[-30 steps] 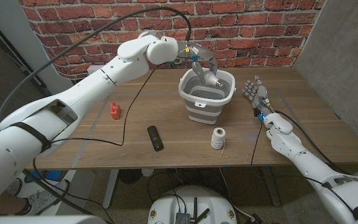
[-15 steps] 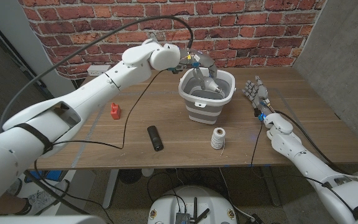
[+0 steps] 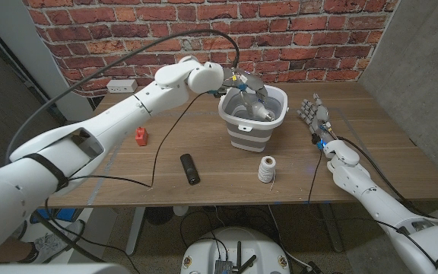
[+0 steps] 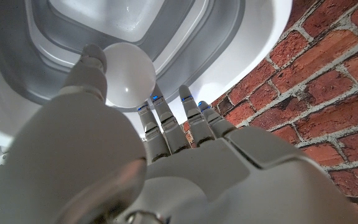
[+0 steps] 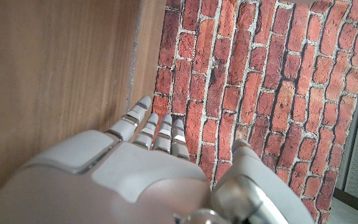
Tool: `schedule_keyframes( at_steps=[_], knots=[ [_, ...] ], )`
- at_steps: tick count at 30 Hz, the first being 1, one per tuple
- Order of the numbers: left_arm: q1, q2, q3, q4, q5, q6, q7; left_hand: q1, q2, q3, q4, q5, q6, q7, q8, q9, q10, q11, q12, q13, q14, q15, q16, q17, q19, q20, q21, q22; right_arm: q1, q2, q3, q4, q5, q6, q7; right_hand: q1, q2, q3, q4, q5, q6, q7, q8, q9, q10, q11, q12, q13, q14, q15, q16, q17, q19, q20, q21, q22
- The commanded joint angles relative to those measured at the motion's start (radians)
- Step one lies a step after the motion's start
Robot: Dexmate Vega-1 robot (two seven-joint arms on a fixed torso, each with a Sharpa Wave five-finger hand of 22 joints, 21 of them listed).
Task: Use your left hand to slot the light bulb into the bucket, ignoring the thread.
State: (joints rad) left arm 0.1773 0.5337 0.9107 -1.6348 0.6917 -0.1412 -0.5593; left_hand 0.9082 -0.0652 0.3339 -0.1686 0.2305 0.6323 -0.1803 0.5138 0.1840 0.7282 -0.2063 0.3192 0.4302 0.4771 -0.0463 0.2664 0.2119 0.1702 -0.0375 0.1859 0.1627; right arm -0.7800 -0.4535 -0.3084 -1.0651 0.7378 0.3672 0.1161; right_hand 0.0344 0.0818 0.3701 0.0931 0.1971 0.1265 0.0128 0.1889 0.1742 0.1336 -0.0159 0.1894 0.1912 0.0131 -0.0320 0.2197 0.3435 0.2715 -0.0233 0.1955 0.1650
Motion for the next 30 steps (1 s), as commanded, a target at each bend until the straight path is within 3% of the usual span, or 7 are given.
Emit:
schedule_keyframes(
  at_steps=[1, 9, 13, 16, 22, 25, 30],
  knots=[
    [0.009, -0.016, 0.021, 0.024, -0.017, 0.012, -0.012, -0.041, 0.065, 0.014, 0.003, 0.008, 0.023, 0.019, -0.003, 0.005, 0.014, -0.017, -0.003, 0.004, 0.021, -0.174, 0.008, 0.004, 0.019, -0.052, 0.011, 0.002, -0.017, -0.005, 0.004, -0.018, 0.005, -0.006, -0.006, 0.001, 0.046, -0.004, -0.001, 0.009, 0.006, 0.001, 0.003, 0.005, 0.011, 0.004, 0.007, 0.001, -0.006, -0.005, 0.005, -0.001, 0.006, 0.0, -0.004, 0.003],
    [0.009, -0.025, 0.041, 0.041, -0.025, 0.02, -0.034, -0.04, 0.067, 0.014, 0.004, 0.008, 0.022, 0.024, -0.009, 0.006, 0.011, -0.015, -0.004, 0.007, 0.028, -0.173, 0.006, 0.005, 0.059, -0.062, 0.021, 0.005, -0.015, -0.002, 0.003, -0.012, 0.006, -0.004, -0.002, 0.001, 0.047, -0.004, -0.001, 0.009, 0.006, 0.0, 0.003, 0.005, 0.011, 0.004, 0.007, 0.001, -0.007, -0.005, 0.005, -0.001, 0.007, 0.0, -0.004, 0.003],
    [0.01, -0.031, 0.05, 0.052, -0.026, 0.024, -0.037, -0.041, 0.07, 0.008, 0.005, 0.006, 0.024, 0.024, -0.021, 0.007, 0.008, -0.014, -0.01, 0.015, 0.032, -0.173, 0.001, 0.013, 0.199, -0.065, 0.065, 0.016, -0.014, -0.001, 0.002, -0.01, 0.006, -0.003, 0.0, 0.001, 0.047, -0.004, -0.001, 0.009, 0.007, 0.002, 0.003, 0.005, 0.01, 0.003, 0.007, 0.001, -0.007, -0.004, 0.005, -0.001, 0.006, 0.002, -0.005, 0.003],
    [0.007, -0.035, 0.059, 0.061, -0.021, 0.026, -0.035, -0.042, 0.071, 0.008, 0.005, 0.006, 0.021, 0.028, -0.026, 0.008, 0.006, -0.013, -0.011, 0.017, 0.036, -0.173, 0.0, 0.014, 0.232, -0.067, 0.076, 0.018, -0.015, -0.001, 0.002, -0.01, 0.007, -0.002, 0.002, 0.001, 0.047, -0.005, -0.001, 0.009, 0.007, 0.001, 0.003, 0.005, 0.009, 0.003, 0.006, 0.001, -0.007, -0.004, 0.005, -0.001, 0.006, 0.002, -0.005, 0.003],
    [0.008, -0.041, 0.068, 0.068, -0.013, 0.039, -0.031, -0.041, 0.07, 0.007, 0.005, 0.005, 0.018, 0.03, -0.029, 0.008, 0.005, -0.014, -0.013, 0.018, 0.036, -0.171, -0.001, 0.015, 0.231, -0.064, 0.074, 0.019, -0.022, -0.002, 0.003, -0.016, 0.009, -0.002, 0.001, 0.002, 0.047, -0.004, -0.001, 0.009, 0.007, 0.001, 0.003, 0.005, 0.01, 0.004, 0.007, 0.001, -0.008, -0.004, 0.005, -0.002, 0.008, 0.003, -0.004, 0.003],
    [0.002, -0.042, 0.073, 0.065, -0.005, 0.048, -0.042, -0.051, 0.062, 0.0, 0.008, 0.004, -0.008, 0.027, -0.045, 0.008, -0.02, -0.011, -0.023, 0.02, 0.019, -0.166, -0.014, 0.015, 0.199, -0.056, 0.058, 0.02, -0.026, -0.003, 0.004, -0.022, 0.011, -0.004, 0.001, 0.002, 0.047, -0.005, -0.001, 0.009, 0.007, 0.001, 0.002, 0.005, 0.01, 0.004, 0.007, 0.001, -0.008, -0.004, 0.005, -0.003, 0.007, 0.004, -0.005, 0.003],
    [-0.016, -0.043, 0.076, 0.055, -0.009, 0.072, -0.091, -0.101, 0.053, -0.021, 0.02, 0.0, -0.095, 0.032, -0.104, 0.006, -0.177, -0.008, -0.089, 0.014, -0.054, -0.157, -0.049, 0.022, 0.162, -0.045, 0.031, 0.02, -0.027, -0.005, 0.003, -0.024, 0.011, -0.006, 0.004, 0.002, 0.048, -0.005, 0.0, 0.009, 0.007, 0.001, 0.002, 0.005, 0.01, 0.004, 0.007, 0.001, -0.008, -0.003, 0.005, -0.003, 0.008, 0.004, -0.005, 0.004]
  ],
)
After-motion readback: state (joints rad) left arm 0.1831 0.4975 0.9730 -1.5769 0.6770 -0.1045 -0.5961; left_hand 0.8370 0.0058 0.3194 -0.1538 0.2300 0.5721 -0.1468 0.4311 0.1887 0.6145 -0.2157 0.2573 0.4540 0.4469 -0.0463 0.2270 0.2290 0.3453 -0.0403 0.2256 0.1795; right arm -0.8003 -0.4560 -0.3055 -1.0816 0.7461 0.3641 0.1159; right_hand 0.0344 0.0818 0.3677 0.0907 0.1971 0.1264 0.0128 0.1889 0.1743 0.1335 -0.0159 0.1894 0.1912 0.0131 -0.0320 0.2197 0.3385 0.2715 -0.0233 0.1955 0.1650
